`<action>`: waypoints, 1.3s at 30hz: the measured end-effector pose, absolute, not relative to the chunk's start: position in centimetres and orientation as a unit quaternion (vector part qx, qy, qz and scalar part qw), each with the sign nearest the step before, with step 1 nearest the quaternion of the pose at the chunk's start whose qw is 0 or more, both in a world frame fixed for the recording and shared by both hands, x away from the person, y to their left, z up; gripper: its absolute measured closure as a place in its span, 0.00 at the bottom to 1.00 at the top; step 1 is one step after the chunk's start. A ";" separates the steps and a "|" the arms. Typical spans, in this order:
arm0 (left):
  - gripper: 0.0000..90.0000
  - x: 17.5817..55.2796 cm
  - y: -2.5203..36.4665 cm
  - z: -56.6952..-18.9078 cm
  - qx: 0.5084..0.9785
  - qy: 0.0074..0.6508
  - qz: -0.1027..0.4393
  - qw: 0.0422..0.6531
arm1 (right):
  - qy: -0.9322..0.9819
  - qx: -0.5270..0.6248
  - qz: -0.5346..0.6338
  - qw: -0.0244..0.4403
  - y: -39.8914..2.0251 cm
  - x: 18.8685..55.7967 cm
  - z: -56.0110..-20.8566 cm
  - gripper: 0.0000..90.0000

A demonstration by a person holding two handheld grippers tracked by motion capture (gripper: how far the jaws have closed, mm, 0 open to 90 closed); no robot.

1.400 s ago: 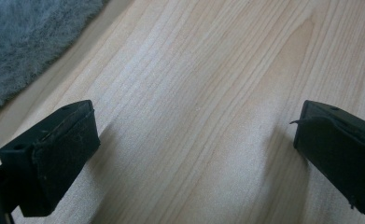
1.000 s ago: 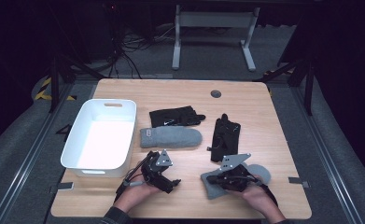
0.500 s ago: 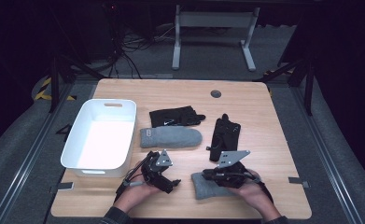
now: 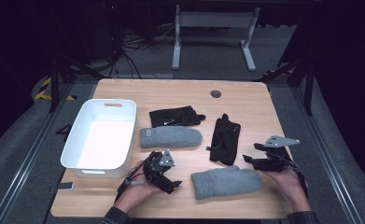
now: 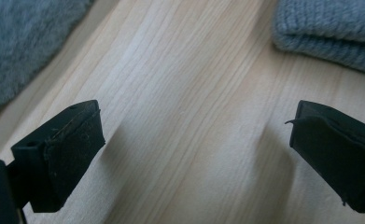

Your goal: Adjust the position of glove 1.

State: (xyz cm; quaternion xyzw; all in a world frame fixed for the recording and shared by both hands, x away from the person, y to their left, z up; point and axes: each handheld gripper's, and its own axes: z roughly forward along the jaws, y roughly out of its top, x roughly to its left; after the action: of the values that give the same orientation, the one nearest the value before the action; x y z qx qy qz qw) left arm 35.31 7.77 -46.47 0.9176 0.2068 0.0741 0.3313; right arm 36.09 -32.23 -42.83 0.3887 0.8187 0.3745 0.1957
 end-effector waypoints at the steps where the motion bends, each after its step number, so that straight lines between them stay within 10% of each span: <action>1: 0.04 35.2 7.6 -46.3 0.918 0.202 0.074 0.334 | 0.813 0.400 0.374 0.199 -32.9 36.3 -43.1 0.29; 39: 0.18 34.7 -5.7 -45.2 0.953 0.050 -0.012 0.299 | 0.783 0.473 0.339 0.221 -35.5 38.4 -46.7 0.17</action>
State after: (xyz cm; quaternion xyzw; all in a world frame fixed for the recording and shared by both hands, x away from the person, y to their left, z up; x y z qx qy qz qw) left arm 34.73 -5.75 -45.19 0.9527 0.0504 -0.0124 0.2993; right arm 38.38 -35.52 -46.75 0.4727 0.7828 0.3392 0.2207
